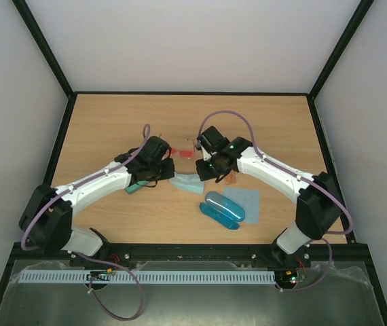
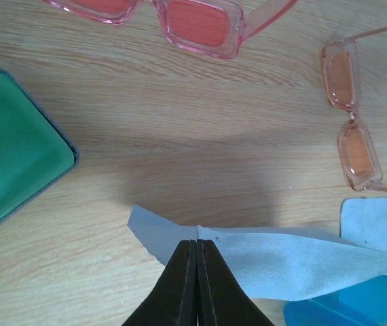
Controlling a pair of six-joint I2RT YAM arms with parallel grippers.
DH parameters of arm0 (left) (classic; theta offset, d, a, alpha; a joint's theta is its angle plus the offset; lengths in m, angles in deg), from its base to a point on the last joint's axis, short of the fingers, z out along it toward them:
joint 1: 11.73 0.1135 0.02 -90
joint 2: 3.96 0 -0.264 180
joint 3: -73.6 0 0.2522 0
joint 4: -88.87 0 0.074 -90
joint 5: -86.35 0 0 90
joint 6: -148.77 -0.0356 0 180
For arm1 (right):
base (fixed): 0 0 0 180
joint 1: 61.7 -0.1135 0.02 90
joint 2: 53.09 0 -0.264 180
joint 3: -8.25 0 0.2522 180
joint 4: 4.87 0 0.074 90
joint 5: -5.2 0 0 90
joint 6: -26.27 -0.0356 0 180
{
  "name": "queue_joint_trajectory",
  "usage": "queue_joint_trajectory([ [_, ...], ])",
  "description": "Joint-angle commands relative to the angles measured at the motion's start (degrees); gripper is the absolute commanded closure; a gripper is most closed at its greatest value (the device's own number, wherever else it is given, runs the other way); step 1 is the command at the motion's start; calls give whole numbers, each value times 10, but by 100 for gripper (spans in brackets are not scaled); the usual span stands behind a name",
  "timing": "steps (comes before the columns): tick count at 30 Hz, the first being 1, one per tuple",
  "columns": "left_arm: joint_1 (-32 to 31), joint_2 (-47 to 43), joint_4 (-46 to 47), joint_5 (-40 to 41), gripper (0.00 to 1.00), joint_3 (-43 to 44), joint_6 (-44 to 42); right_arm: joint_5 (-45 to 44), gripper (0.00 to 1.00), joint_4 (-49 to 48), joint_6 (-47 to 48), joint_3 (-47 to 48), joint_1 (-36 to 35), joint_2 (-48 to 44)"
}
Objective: Organize the sunglasses
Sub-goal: Adjust the glasses cleaning cloth at the center of the board.
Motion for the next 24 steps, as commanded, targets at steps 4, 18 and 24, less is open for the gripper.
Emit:
queue_joint_trajectory([
  [4, 27, 58, 52, 4, 98, 34, -22, -12, 99, -28, 22, 6, 32, 59],
  [18, 45, 130, 134, 14, 98, 35, -38, -63, 99, -48, 37, 42, 47, 116],
  [24, 50, 137, 145, 18, 98, 34, -40, -69, 99, -48, 38, 52, 48, 125],
])
